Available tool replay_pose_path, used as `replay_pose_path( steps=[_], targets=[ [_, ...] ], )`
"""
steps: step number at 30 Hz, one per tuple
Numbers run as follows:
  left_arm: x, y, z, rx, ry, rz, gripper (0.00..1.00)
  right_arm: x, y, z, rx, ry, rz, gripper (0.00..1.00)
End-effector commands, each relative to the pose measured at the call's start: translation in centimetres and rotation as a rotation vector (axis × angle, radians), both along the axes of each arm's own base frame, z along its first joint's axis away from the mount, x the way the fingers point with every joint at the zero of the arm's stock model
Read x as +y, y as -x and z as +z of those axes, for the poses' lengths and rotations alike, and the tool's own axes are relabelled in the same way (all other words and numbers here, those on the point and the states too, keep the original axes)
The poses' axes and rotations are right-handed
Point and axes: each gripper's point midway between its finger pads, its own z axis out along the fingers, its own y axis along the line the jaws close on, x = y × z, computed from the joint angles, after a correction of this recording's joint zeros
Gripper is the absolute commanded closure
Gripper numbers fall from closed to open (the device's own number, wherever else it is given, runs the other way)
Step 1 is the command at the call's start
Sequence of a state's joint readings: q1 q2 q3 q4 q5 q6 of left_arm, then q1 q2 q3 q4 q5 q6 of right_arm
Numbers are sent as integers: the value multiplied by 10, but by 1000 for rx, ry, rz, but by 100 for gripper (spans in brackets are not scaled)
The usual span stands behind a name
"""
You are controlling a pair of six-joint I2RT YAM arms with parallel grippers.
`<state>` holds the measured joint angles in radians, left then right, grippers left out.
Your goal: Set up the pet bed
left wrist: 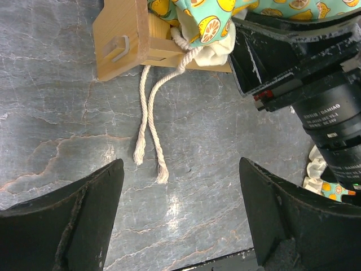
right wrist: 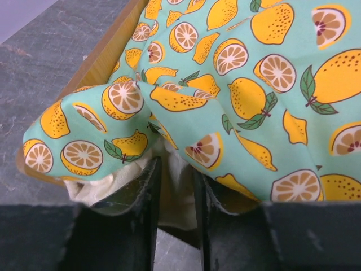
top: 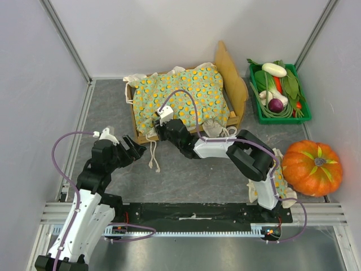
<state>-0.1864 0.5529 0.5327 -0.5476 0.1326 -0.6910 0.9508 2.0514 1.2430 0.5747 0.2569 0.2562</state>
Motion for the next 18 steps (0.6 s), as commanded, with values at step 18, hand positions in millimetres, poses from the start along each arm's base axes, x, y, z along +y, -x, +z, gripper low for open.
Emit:
replay_pose_path(
  steps=[18],
  targets=[
    [3,-8,-7,15,6,35,11,-28,61,43,122,27,158,30]
  ],
)
